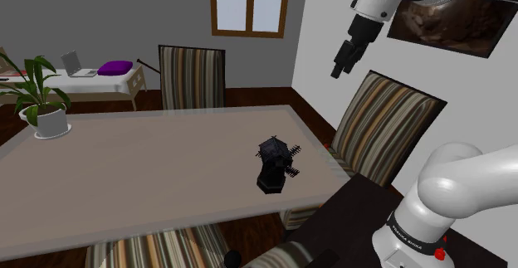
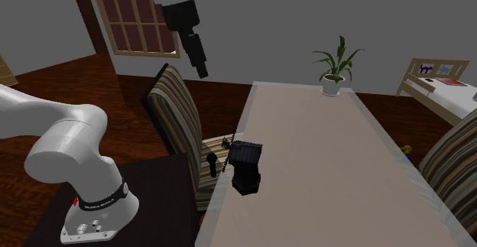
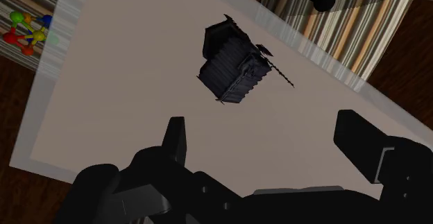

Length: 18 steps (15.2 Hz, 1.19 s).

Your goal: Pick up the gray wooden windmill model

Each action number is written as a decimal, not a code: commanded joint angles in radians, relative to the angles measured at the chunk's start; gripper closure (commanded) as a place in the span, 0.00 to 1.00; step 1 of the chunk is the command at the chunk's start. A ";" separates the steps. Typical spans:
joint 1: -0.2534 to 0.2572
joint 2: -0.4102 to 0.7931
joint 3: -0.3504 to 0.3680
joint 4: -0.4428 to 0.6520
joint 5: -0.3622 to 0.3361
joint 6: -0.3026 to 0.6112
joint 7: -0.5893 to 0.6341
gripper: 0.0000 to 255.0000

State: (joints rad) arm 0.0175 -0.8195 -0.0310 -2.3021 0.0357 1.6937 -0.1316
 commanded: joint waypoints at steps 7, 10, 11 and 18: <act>0.079 0.019 -0.058 -0.190 0.025 0.251 -0.185 0.00; 0.124 0.056 -0.091 -0.264 0.042 0.379 -0.284 0.00; 0.141 0.072 -0.103 -0.285 0.049 0.423 -0.319 0.00; 0.292 0.243 -0.208 -0.384 0.134 0.723 -0.594 0.00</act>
State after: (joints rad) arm 0.2833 -0.6082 -0.2210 -2.6826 0.1526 2.3738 -0.6781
